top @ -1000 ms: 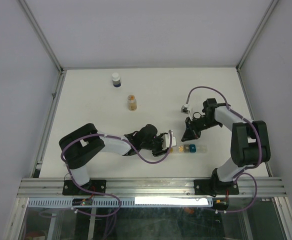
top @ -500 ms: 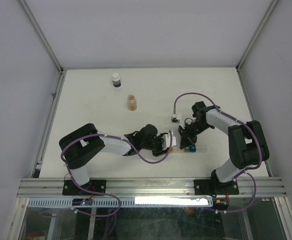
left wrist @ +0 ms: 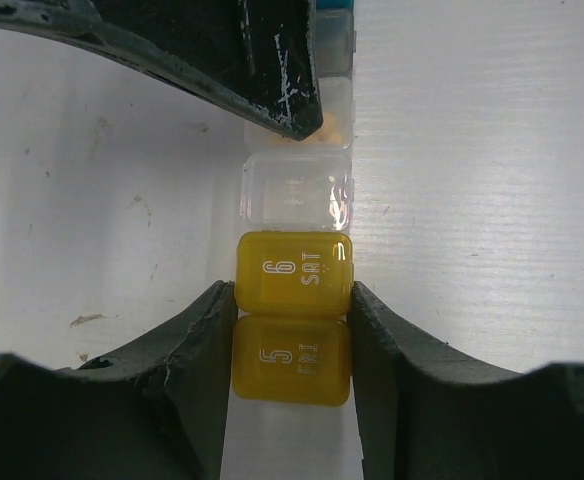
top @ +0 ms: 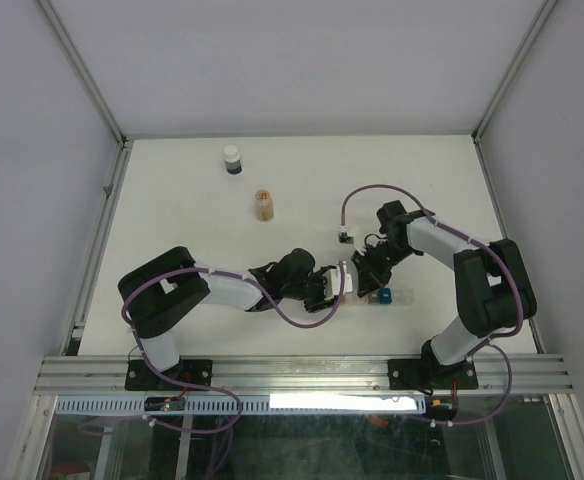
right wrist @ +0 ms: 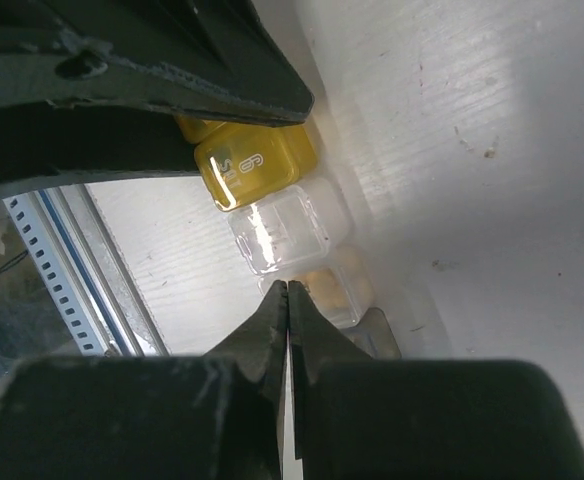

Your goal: Sort the pills into containers

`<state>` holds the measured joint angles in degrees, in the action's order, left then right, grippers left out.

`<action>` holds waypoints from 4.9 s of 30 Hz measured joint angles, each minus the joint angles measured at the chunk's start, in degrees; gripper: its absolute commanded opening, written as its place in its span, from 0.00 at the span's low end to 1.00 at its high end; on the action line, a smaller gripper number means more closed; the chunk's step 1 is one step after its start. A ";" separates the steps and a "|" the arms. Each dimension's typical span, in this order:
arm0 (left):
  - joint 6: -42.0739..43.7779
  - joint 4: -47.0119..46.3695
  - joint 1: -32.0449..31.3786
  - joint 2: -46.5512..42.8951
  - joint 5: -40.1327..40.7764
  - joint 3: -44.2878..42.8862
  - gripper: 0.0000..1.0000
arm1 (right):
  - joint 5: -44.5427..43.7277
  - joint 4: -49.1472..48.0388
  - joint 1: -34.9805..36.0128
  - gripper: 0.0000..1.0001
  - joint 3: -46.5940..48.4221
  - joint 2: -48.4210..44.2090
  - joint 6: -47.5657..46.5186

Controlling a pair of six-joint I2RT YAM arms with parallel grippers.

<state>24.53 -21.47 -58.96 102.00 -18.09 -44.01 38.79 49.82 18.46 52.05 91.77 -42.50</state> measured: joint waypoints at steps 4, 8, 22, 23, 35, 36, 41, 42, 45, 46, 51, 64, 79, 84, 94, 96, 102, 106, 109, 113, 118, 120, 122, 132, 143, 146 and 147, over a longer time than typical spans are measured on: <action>0.07 0.00 0.00 0.00 0.02 0.00 0.29 | 1.97 0.42 -1.64 0.00 -0.02 -0.44 -0.94; 0.09 0.02 0.00 0.00 0.02 0.00 0.29 | 6.16 2.05 -4.35 0.00 -0.11 -4.92 -4.81; 0.57 -0.04 -0.37 0.00 0.50 0.02 0.28 | 0.09 -0.50 0.50 0.00 -0.87 -1.25 -1.55; 0.59 -0.04 -0.37 0.00 0.50 0.04 0.29 | -0.13 -0.55 0.48 0.00 -0.90 -1.51 -1.33; 0.85 -0.35 -0.37 0.00 1.38 0.15 0.30 | 5.07 2.47 -1.60 0.00 -1.11 -8.79 -8.33; 0.85 -0.35 -0.37 0.00 1.38 0.15 0.30 | 3.41 1.46 -1.16 0.00 -1.20 -8.15 -7.80; 1.01 -0.28 -0.37 0.00 1.42 0.15 0.30 | -0.92 -0.59 -0.11 0.02 -0.61 -1.46 -2.78; 1.05 -0.22 -0.37 0.00 1.42 0.13 0.30 | -1.20 -0.94 -0.04 0.08 -0.55 -1.62 -2.23; 1.46 -0.07 -0.37 0.00 1.42 0.11 0.37 | -0.50 -1.01 -0.28 0.31 -0.74 -2.73 -2.73; 1.55 -0.02 -0.37 0.00 1.42 0.09 0.43 | 0.59 -0.39 -0.83 0.38 -0.76 -3.32 -4.13; 1.42 0.96 -0.37 -0.33 1.36 -0.44 0.84 | 8.68 3.78 -7.34 0.68 -0.74 -10.10 -9.97; -14.84 0.26 -0.22 -16.20 -0.66 -0.28 0.99 | 17.88 -1.62 -15.61 0.99 -12.85 -36.44 -23.32; -38.99 -7.19 2.82 -43.32 1.60 14.95 0.99 | 8.90 -6.80 -8.98 0.96 -18.21 -29.81 -35.43; -38.45 -1.92 2.82 -48.35 5.03 14.91 0.99 | 1.81 -10.54 -4.42 0.88 -18.40 -25.83 -34.07; -34.95 5.66 2.82 -49.46 9.40 14.36 0.99 | -5.14 -13.20 -1.68 0.48 -17.86 -18.36 -29.29; -34.29 6.32 2.82 -49.46 9.92 14.29 0.99 | -5.92 -13.62 -1.64 0.45 -17.57 -18.12 -28.11; -32.81 7.08 2.82 -49.51 11.89 14.27 0.99 | -7.39 -14.36 -5.55 0.42 -16.50 -17.57 -23.32; -31.85 7.30 3.21 -49.51 13.66 14.27 0.99 | -9.01 -16.55 -12.94 0.42 -12.15 -12.96 -17.35; -31.67 7.34 4.92 -49.33 14.82 14.27 0.99 | -10.29 -19.17 -18.58 0.41 -6.47 -6.62 -12.24; -34.71 6.78 13.18 -46.86 15.50 14.27 0.99 | -12.20 -22.16 -24.50 0.41 2.49 2.08 -6.05; -40.74 6.84 25.05 -40.41 18.47 14.19 0.85 | -16.39 -25.40 -29.57 0.47 14.27 12.09 0.07; -43.34 6.95 28.94 -37.27 20.33 13.99 0.76 | -17.31 -25.49 -30.95 0.57 18.69 15.69 1.73; -45.20 6.99 32.26 -33.79 21.77 13.38 0.69 | -17.73 -25.51 -31.65 0.65 21.00 17.77 2.67; -48.59 11.30 38.07 -13.27 24.65 2.27 0.51 | -16.90 -23.91 -31.93 0.86 22.34 18.01 4.96; -46.64 16.39 38.05 -23.30 15.39 2.38 0.98 | -11.32 -20.33 -32.59 0.99 20.81 -9.11 9.81; -46.01 15.69 38.05 -32.98 11.37 2.40 0.99 | -12.68 -21.81 -33.14 0.99 20.15 -18.40 16.63; -46.10 15.28 38.05 -36.76 9.94 2.34 0.99 | -12.70 -22.16 -33.51 0.99 20.15 -20.81 18.49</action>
<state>-21.56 -6.20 -20.91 65.23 -8.14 -41.67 26.09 27.66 -15.05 72.20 70.96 -24.01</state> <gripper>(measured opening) 0.984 0.993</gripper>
